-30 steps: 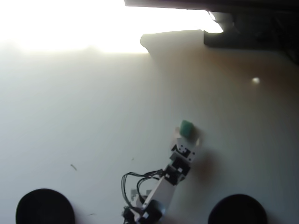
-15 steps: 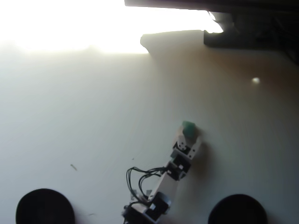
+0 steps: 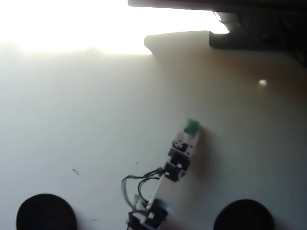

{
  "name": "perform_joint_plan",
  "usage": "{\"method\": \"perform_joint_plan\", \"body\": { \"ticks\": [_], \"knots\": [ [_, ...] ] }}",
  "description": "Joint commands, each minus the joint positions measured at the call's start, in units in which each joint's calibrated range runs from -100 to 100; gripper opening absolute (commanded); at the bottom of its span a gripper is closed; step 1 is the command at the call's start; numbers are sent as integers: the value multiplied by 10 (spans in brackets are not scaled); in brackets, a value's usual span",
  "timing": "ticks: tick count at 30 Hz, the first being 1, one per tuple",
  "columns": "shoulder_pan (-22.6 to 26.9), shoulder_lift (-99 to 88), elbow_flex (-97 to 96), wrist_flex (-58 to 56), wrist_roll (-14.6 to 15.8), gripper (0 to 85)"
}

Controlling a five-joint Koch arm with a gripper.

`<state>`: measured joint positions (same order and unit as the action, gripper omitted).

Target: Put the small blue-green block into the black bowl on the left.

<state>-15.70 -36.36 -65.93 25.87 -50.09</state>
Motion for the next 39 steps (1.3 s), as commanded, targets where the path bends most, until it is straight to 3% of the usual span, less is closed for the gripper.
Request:
{"method": "perform_joint_plan", "body": {
  "ticks": [1, 11, 24, 39],
  "knots": [
    [30, -76, 1, -22, 14, 35],
    [130, -235, -1, -92, 34, 35],
    [341, -469, -13, -209, 55, 35],
    [548, -497, 8, -241, 54, 34]
  ]
}}
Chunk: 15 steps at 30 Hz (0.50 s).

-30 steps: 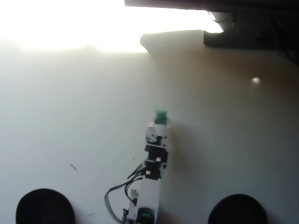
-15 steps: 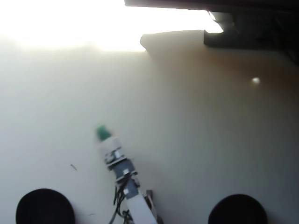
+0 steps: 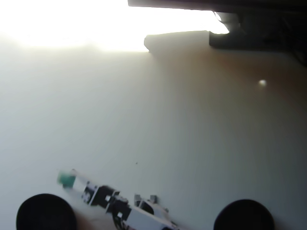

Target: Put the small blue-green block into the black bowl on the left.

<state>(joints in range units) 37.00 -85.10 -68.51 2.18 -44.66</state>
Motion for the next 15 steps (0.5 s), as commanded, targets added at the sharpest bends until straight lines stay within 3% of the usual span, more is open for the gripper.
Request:
{"method": "perform_joint_plan", "body": {
  "ticks": [1, 15],
  "knots": [
    [34, -9, 35, -4, 0, 34],
    [152, 126, 128, -4, -1, 34]
  ]
}}
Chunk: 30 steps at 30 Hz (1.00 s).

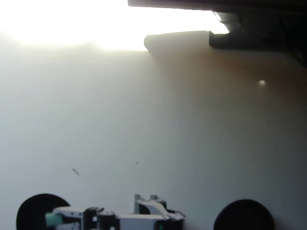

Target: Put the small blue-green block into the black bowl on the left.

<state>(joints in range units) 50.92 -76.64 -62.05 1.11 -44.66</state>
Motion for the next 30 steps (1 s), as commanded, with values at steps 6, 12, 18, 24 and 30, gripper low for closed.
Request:
{"method": "perform_joint_plan", "body": {
  "ticks": [6, 12, 18, 24, 30],
  "knots": [
    [33, 143, 127, 8, -4, 35],
    [42, 183, 126, 10, -6, 34],
    [42, 200, 164, 6, -7, 34],
    [37, 205, 164, 6, -7, 35],
    [34, 206, 162, 8, -9, 106]
  ]
}}
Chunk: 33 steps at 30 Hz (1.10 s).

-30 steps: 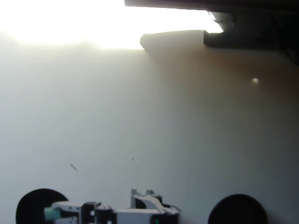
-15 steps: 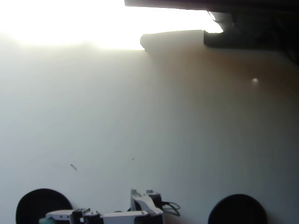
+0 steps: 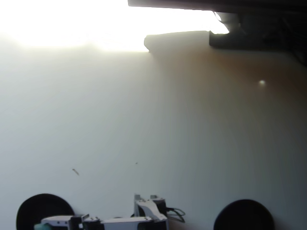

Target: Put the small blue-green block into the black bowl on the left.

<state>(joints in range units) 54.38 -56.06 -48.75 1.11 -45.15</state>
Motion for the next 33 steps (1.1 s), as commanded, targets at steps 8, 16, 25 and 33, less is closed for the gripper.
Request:
{"method": "perform_joint_plan", "body": {
  "ticks": [8, 16, 25, 33],
  "knots": [
    [-6, -8, 31, 8, -7, 295],
    [-17, -52, 37, 4, 11, 295],
    [-108, -161, 61, 23, 92, 294],
    [-233, -255, 28, -17, 191, 294]
  ]
}}
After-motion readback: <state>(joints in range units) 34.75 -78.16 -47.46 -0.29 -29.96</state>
